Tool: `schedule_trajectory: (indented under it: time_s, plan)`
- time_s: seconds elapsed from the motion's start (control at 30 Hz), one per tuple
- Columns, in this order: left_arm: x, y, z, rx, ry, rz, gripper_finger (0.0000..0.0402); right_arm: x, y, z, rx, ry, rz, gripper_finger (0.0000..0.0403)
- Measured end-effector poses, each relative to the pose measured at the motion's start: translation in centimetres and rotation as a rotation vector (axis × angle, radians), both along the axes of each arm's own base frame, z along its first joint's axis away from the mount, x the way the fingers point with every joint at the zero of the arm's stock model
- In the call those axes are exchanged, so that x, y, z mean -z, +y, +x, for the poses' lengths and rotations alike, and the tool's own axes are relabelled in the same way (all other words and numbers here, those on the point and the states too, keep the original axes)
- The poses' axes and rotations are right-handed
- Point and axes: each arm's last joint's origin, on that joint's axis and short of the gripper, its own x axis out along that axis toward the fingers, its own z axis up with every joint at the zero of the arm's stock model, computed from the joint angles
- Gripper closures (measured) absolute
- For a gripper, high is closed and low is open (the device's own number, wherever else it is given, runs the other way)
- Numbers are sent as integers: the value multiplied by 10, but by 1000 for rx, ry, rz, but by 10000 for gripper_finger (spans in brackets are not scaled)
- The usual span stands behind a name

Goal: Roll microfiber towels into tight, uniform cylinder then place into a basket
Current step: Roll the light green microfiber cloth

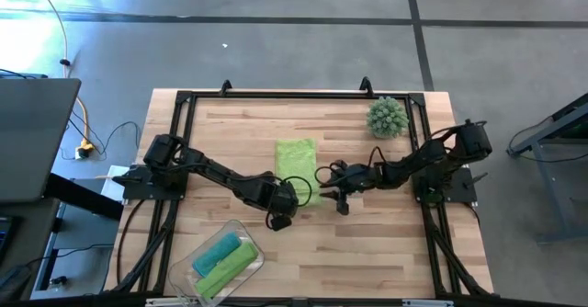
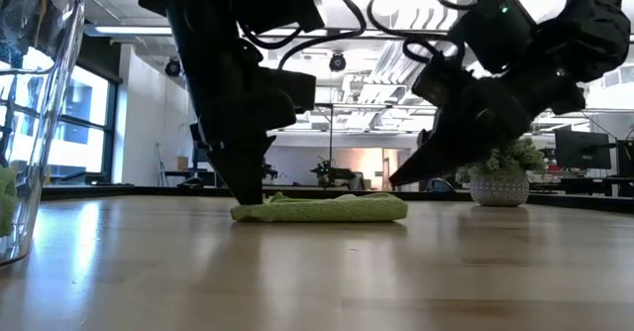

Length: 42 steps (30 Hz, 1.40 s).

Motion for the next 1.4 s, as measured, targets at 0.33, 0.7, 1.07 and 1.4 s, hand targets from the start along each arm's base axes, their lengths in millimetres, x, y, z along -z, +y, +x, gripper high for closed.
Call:
schedule_trajectory:
  time_s: [0.33,0.7,1.07,1.4]
  plan:
    - [0,0,1,6,-7,4,400,0,17,-2,-55,-5,-9,268]
    - [0,-1,4,23,-34,-30,384,11,17,1,-69,-3,-54,268]
    - [-7,-2,6,130,37,-4,348,12,17,1,-75,3,-61,268]
    - [-48,-3,11,207,181,3,306,0,23,15,-83,2,-51,268]
